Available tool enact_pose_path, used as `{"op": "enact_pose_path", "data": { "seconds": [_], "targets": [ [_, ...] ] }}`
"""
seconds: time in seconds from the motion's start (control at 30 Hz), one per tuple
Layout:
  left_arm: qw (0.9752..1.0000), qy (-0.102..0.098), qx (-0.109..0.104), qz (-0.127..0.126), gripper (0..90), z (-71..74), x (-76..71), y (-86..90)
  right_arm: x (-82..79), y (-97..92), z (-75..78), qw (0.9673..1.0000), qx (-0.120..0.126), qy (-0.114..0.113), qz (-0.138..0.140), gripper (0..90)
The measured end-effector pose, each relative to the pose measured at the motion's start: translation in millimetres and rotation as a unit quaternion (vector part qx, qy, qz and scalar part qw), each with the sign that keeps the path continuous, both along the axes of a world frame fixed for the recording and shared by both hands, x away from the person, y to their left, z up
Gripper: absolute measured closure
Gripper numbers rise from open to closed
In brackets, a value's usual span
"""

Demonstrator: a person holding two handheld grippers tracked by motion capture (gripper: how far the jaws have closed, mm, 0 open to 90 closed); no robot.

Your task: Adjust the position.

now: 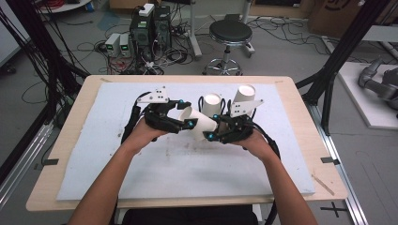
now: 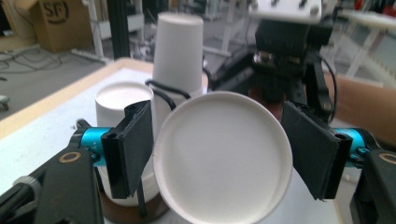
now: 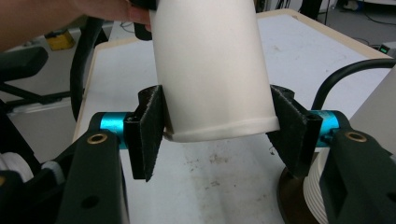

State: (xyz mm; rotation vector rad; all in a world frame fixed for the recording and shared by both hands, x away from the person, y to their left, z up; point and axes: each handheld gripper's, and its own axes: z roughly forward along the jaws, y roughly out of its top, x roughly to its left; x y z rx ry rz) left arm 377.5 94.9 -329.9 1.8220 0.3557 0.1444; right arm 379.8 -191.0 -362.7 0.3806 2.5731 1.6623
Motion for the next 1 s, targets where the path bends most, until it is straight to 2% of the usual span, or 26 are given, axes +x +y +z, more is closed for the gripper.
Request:
{"op": "enact_pose_path", "data": {
  "seconds": [0.03, 0.1, 0.2, 0.27, 0.3, 0.33, 0.37, 0.4, 0.43, 0.53, 0.6, 0.67, 0.77, 0.8, 0.9, 1.0],
  "targets": [
    [0.9999, -0.003, 0.01, -0.004, 27.0, -1.0, -0.1, -0.6, -0.2, 0.1, 0.5, 1.0, -0.008, -0.003, 0.0, 40.4],
    [0.9997, -0.009, 0.017, -0.012, 29.4, -1.9, -0.8, -1.3, -1.7, 1.1, 0.9, 0.9997, -0.025, -0.006, 0.001, 40.1],
    [0.9993, -0.022, 0.022, -0.021, 30.1, -2.3, -1.9, -1.6, -1.5, 0.5, 0.6, 0.9996, -0.028, -0.008, 0.005, 39.9],
    [0.9991, -0.027, 0.014, -0.029, 31.8, -2.3, -3.4, -1.2, -2.1, -0.7, 1.1, 0.9996, -0.026, -0.005, 0.009, 38.3],
    [0.9989, -0.028, 0.003, -0.037, 32.7, -1.8, -4.3, 0.8, -2.4, -1.4, 1.9, 0.9998, -0.02, -0.003, 0.008, 37.2],
    [0.9989, -0.028, 0.003, -0.037, 33.6, -1.8, -4.3, 0.8, -1.9, -2.8, 2.6, 0.9998, -0.015, -0.004, 0.009, 35.3],
    [0.9987, -0.033, -0.008, -0.037, 34.5, -0.5, -5.0, 3.4, -1.6, -4.3, 3.3, 0.9999, -0.01, -0.004, 0.003, 31.3],
    [0.9987, -0.033, -0.008, -0.037, 34.9, -0.5, -5.0, 3.4, -1.6, -4.3, 3.3, 0.9999, -0.01, -0.004, 0.003, 31.3],
    [0.9987, -0.038, -0.008, -0.032, 35.0, 0.3, -5.6, 4.3, -0.5, -6.4, 4.3, 0.9999, 0.007, -0.005, -0.008, 29.1],
    [0.9984, -0.039, -0.024, -0.032, 35.2, 2.3, -5.6, 6.5, -1.7, -7.0, 5.9, 0.9995, 0.029, -0.004, -0.013, 21.5],
    [0.9977, -0.034, -0.046, -0.037, 35.3, 3.7, -5.6, 7.5, -2.7, -5.1, 5.4, 0.9994, 0.03, -0.009, -0.015, 19.7],
    [0.9973, -0.032, -0.052, -0.039, 35.3, 3.9, -5.4, 7.8, -2.8, -3.6, 4.5, 0.9994, 0.03, -0.011, -0.013, 19.6],
    [0.9958, -0.028, -0.074, -0.047, 35.4, 3.4, -5.3, 7.5, -4.4, 2.8, 1.4, 0.9995, 0.028, -0.012, -0.005, 18.0],
    [0.9953, -0.024, -0.08, -0.048, 35.3, 2.7, -5.2, 6.7, -5.4, 7.4, -0.4, 0.9993, 0.034, -0.013, 0.0, 18.2],
    [0.9955, -0.025, -0.077, -0.049, 35.3, 1.1, -5.0, 5.0, -5.6, 9.6, -0.7, 0.9994, 0.032, -0.014, 0.002, 20.6],
    [0.9964, -0.018, -0.067, -0.049, 35.2, -1.2, -3.8, 4.5, -4.0, 4.9, -0.5, 0.9996, 0.023, -0.006, 0.013, 28.4]
  ]
}}
